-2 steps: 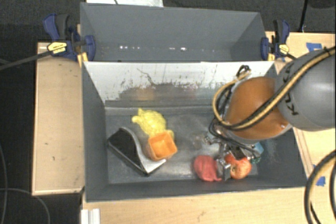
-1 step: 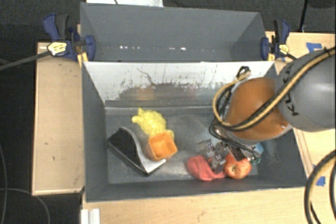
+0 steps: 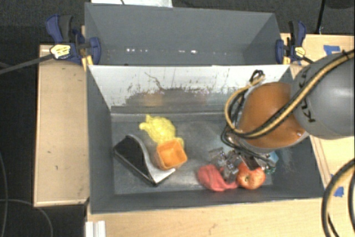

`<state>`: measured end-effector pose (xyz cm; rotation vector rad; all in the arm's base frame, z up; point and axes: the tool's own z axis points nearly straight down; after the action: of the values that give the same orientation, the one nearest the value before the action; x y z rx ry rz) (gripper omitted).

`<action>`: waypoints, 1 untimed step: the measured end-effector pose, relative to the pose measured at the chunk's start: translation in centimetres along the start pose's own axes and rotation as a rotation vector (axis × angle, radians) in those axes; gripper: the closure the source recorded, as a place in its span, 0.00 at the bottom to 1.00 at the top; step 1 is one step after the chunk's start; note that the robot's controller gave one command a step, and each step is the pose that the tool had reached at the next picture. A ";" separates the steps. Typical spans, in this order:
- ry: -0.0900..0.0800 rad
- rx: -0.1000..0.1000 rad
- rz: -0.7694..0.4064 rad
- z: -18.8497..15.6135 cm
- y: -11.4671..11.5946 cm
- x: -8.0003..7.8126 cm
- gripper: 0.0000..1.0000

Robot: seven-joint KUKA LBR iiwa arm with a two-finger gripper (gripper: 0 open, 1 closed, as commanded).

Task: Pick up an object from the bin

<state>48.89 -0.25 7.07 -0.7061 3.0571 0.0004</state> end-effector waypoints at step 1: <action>0.000 0.000 -0.006 0.0 1.0 0.4 1.00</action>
Offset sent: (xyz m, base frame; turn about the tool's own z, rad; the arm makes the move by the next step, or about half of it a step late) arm -0.0093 0.0097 -0.0007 -0.0193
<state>48.14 0.47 7.09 -0.7155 3.0548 -0.0001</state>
